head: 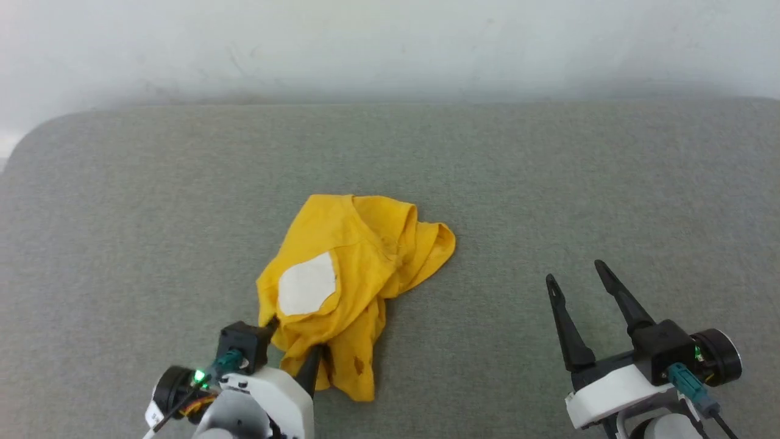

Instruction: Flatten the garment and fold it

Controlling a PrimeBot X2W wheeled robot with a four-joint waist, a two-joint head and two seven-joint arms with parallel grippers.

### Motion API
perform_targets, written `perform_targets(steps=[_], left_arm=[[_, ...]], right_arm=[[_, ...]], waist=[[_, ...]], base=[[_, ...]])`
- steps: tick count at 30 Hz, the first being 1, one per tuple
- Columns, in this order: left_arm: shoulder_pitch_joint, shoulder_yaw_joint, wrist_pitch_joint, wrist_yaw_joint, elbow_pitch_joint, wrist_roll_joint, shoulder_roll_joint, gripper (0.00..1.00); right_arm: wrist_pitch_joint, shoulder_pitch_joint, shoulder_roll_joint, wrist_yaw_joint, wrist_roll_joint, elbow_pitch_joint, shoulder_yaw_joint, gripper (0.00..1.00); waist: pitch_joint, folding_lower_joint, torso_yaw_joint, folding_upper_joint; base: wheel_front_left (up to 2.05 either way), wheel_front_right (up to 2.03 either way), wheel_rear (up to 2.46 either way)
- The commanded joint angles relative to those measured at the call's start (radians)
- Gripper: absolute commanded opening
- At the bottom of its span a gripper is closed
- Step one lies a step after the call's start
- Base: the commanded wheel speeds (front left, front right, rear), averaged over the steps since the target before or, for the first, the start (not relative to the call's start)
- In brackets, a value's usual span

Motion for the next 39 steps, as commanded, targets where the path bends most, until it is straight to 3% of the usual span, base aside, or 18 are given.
perform_targets(steps=[1, 5, 12, 20, 26, 32, 33, 34, 39], left_arm=[[-0.020, 0.010, -0.030, 0.005, -0.006, 0.006, -0.006, 1.00], [-0.043, 0.031, -0.170, 0.014, -0.035, 0.022, -0.021, 1.00], [-0.050, 0.039, -0.326, 0.047, -0.053, 0.070, -0.038, 1.00], [-0.050, 0.029, -0.364, 0.045, -0.049, 0.076, -0.069, 1.00], [-0.070, 0.023, -0.370, 0.038, -0.015, 0.078, -0.094, 1.00], [-0.078, 0.025, -0.373, 0.037, 0.014, 0.078, -0.115, 1.00], [-0.077, 0.026, -0.373, 0.037, 0.017, 0.077, -0.117, 1.00], [-0.076, 0.027, -0.373, 0.037, 0.021, 0.077, -0.118, 1.00], [-0.072, 0.036, -0.374, 0.033, 0.032, 0.079, -0.117, 1.00]], right_arm=[[0.003, 0.006, 0.002, -0.002, -0.005, -0.001, 0.003, 1.00], [0.065, -0.023, -0.022, -0.002, 0.017, -0.013, 0.048, 1.00], [0.293, -0.149, -0.147, -0.002, 0.108, 0.034, 0.230, 1.00], [0.538, -0.354, -0.240, -0.002, 0.256, 0.183, 0.406, 1.00], [0.621, -0.477, -0.311, -0.002, 0.291, 0.328, 0.523, 1.00], [0.660, -0.518, -0.326, -0.002, 0.348, 0.470, 0.583, 1.00], [0.660, -0.523, -0.327, -0.002, 0.354, 0.489, 0.588, 0.33], [0.656, -0.527, -0.330, -0.002, 0.356, 0.504, 0.599, 0.00], [0.602, -0.538, -0.344, -0.002, 0.391, 0.536, 0.625, 0.00]], waist=[[-0.016, 0.0002, 0.027, 0.0000], [-0.032, 0.0002, 0.079, 0.0000], [-0.037, 0.0002, 0.187, 0.0000], [0.008, 0.0002, 0.306, 0.0000], [0.047, 0.0002, 0.383, 0.0000], [0.062, 0.0002, 0.414, 0.0000], [0.062, 0.0002, 0.413, 0.0000], [0.061, 0.0002, 0.410, 0.0000], [0.040, 0.0002, 0.369, 0.0000]], base=[[0.00, 0.00, 0.00], [0.00, 0.00, 0.00], [0.00, 0.00, 0.00], [0.00, 0.00, 0.00], [0.00, 0.00, 0.00], [0.00, 0.00, 0.00], [0.00, 0.00, 0.00], [0.00, 0.00, 0.00], [0.00, 0.00, 0.00]])
